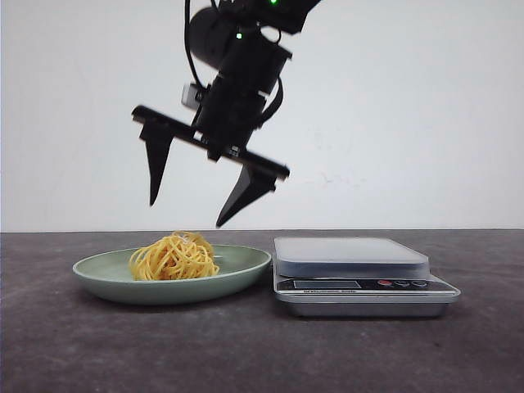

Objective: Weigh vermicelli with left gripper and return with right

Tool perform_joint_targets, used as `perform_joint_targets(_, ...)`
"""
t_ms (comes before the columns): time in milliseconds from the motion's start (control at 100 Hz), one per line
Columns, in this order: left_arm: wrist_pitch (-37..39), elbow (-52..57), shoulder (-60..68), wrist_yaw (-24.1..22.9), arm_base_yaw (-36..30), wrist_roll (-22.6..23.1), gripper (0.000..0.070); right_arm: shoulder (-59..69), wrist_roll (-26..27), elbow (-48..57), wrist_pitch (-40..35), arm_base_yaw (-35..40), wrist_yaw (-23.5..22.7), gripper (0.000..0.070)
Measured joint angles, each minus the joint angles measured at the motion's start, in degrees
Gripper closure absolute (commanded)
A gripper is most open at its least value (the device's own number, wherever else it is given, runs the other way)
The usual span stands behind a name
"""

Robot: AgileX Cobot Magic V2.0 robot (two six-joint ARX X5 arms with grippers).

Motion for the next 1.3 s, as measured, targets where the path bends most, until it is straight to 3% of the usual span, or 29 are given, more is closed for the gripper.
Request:
perform_joint_targets(120,0.0,0.0,0.0,0.0,0.0,0.0,0.0323,-5.81,-4.13,0.0,-3.1,-0.26,4.09,0.017)
perform_joint_targets(340,0.02,0.0,0.0,0.0,0.0,0.0,0.0323,-20.52,-15.26,0.0,-10.91,-0.55,17.05,0.017)
perform_joint_targets(470,0.07,0.0,0.0,0.0,0.0,0.0,0.0323,-29.51,-20.02,0.02,-14.67,-0.63,22.08,0.017)
perform_joint_targets(760,1.2,0.0,0.0,0.0,0.0,0.0,0.0323,-50.82,-23.32,0.35,-28.61,-0.59,27.36,0.017)
perform_joint_targets(920,2.82,0.0,0.0,-0.02,0.0,0.0,0.0323,-59.1,-23.43,0.24,-35.26,-0.57,27.61,0.017)
perform_joint_targets(1100,3.45,0.0,0.0,0.0,0.0,0.0,0.0323,-67.93,-23.15,-3.65,-35.93,1.16,26.47,0.017)
perform_joint_targets(1300,3.5,-0.02,0.0,0.0,0.0,0.0,0.0323,-80.46,-21.11,-15.17,-34.56,1.64,26.21,0.0171)
